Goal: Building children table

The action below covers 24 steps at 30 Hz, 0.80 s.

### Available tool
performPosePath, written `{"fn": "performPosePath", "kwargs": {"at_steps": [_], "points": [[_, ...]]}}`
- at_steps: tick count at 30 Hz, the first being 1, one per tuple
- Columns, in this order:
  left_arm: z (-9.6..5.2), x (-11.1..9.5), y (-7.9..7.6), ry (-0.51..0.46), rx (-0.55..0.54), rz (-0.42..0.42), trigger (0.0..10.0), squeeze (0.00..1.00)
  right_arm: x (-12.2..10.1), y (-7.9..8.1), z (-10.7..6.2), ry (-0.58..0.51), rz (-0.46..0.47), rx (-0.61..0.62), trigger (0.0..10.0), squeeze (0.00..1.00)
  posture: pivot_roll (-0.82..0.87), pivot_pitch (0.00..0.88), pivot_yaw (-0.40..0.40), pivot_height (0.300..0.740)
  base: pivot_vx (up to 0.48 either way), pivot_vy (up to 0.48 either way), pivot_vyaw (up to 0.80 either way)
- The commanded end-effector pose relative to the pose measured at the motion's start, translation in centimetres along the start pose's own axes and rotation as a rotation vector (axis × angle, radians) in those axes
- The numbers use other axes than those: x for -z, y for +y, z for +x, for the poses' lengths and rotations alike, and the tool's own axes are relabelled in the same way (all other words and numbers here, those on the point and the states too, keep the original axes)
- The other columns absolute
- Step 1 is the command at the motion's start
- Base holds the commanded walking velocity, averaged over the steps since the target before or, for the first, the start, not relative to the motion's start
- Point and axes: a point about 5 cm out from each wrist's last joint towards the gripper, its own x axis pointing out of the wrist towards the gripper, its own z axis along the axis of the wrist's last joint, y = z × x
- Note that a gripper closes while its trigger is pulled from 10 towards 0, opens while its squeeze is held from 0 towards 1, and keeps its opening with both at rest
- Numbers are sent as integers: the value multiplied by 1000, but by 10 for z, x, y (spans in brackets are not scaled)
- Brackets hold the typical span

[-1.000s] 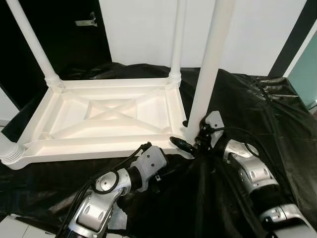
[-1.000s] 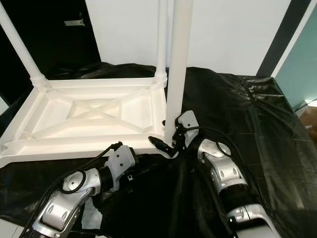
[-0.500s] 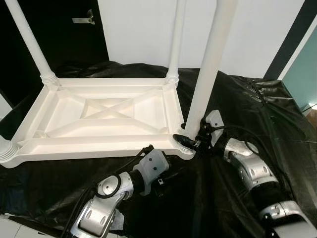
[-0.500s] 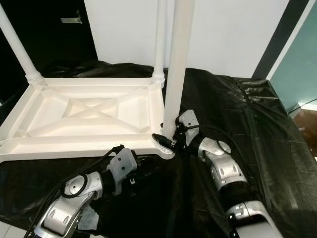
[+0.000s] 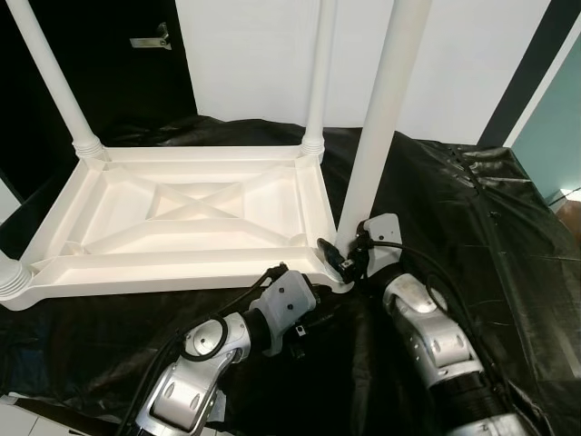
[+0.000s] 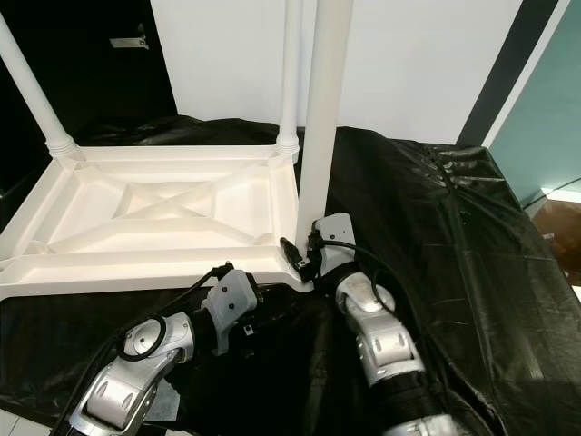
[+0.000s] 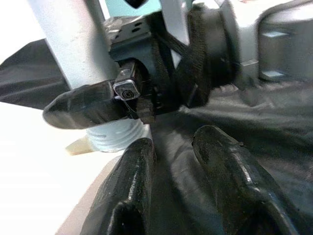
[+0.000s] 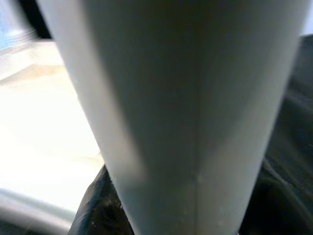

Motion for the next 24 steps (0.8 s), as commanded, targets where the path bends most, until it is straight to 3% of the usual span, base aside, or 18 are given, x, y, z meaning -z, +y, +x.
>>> {"fn": "performPosePath", "kwargs": {"at_steps": [1,2,12,13,20,22,24], "points": [[1,2,3,8,-45,-3,10000,0,16,-8,-6,84,-23,58,10000,0,-49,0,-47,740,0,0,0],[-1,2,5,11,-48,3,10000,0,16,-5,-9,82,-4,103,10000,0,-47,0,-44,740,0,0,0],[-1,-1,6,12,-39,8,10000,0,16,2,-13,75,18,128,10000,0,-47,0,-14,740,0,0,0],[-1,-1,6,14,-31,10,10000,0,15,1,-13,69,15,130,10000,1000,-54,0,-4,740,0,0,0],[-1,0,10,20,-16,22,10000,0,16,-4,-21,55,25,39,10000,1000,-73,0,16,740,0,0,0],[0,-1,12,18,-11,31,10000,0,15,-12,-30,37,10,-70,10000,1000,-76,0,19,740,0,0,0],[0,-2,13,17,-10,32,10000,0,14,-15,-33,30,3,-104,10000,1000,-78,0,17,740,0,0,0]]}}
